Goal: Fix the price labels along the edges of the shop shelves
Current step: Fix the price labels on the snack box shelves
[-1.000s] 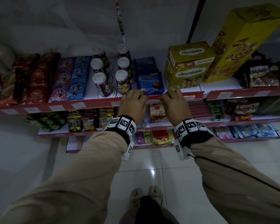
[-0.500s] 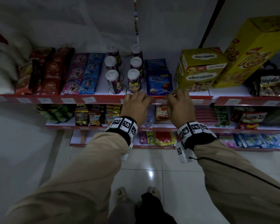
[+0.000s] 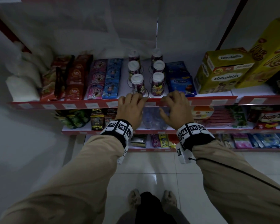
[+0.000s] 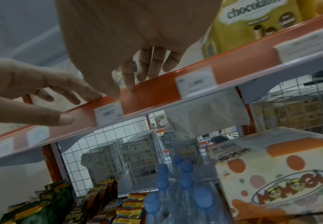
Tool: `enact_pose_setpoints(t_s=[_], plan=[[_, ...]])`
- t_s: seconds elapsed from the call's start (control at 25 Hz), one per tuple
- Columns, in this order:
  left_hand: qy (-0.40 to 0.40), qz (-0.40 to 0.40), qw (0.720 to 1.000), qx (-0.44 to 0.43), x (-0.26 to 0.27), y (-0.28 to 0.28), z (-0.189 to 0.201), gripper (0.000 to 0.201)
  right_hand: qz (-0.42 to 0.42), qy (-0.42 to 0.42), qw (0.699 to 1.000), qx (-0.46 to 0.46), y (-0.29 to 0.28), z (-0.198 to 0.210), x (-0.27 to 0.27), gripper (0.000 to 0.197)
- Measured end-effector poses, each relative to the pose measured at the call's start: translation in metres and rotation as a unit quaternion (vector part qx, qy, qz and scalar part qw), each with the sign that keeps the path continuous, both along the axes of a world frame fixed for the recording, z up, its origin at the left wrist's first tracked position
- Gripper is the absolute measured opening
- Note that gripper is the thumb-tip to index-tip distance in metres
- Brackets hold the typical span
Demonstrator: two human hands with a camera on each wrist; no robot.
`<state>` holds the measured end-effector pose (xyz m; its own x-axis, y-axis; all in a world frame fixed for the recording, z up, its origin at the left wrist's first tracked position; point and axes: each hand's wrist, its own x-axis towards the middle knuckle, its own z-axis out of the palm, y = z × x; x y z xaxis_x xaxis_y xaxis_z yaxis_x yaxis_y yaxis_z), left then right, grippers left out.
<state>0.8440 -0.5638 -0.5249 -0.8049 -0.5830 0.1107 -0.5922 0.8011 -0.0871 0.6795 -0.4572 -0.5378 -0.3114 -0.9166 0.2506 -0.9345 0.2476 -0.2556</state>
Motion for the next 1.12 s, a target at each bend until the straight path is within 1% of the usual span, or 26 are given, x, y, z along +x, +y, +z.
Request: enact_pose_setpoints(t_s=[0.08,0.2,0.36,0.48,0.56,0.76,0.96,1.12], plan=[[-0.015,-0.016,1.000,0.000,0.006,-0.002,-0.005,0.059,-0.002,0.001,1.000,0.007,-0.006,-0.001,0.012,0.036],[-0.015,-0.034,0.999,0.001,0.012,-0.004,-0.008,0.060,-0.031,0.002,0.999,0.008,-0.014,-0.001,0.026,0.033],[0.010,-0.040,0.999,-0.006,0.012,-0.008,-0.010,0.052,-0.062,0.006,0.998,0.009,-0.018,-0.001,0.032,0.032],[0.023,-0.040,0.999,0.005,0.008,-0.011,-0.011,0.047,-0.037,-0.001,0.999,-0.007,-0.022,0.000,0.036,0.033],[0.029,-0.035,0.999,0.009,0.004,-0.013,-0.011,0.045,-0.021,-0.005,1.000,-0.001,-0.025,0.001,0.040,0.036],[0.033,-0.032,0.999,0.017,0.006,-0.013,-0.013,0.045,-0.021,0.001,0.999,0.029,-0.025,0.004,0.044,0.031],[0.051,0.002,0.997,0.056,0.003,-0.011,-0.012,0.039,-0.020,0.020,0.998,0.054,-0.030,-0.004,0.044,0.030],[0.050,-0.010,0.997,0.059,0.004,-0.012,-0.012,0.037,-0.040,0.028,0.998,0.034,-0.034,-0.007,0.047,0.026]])
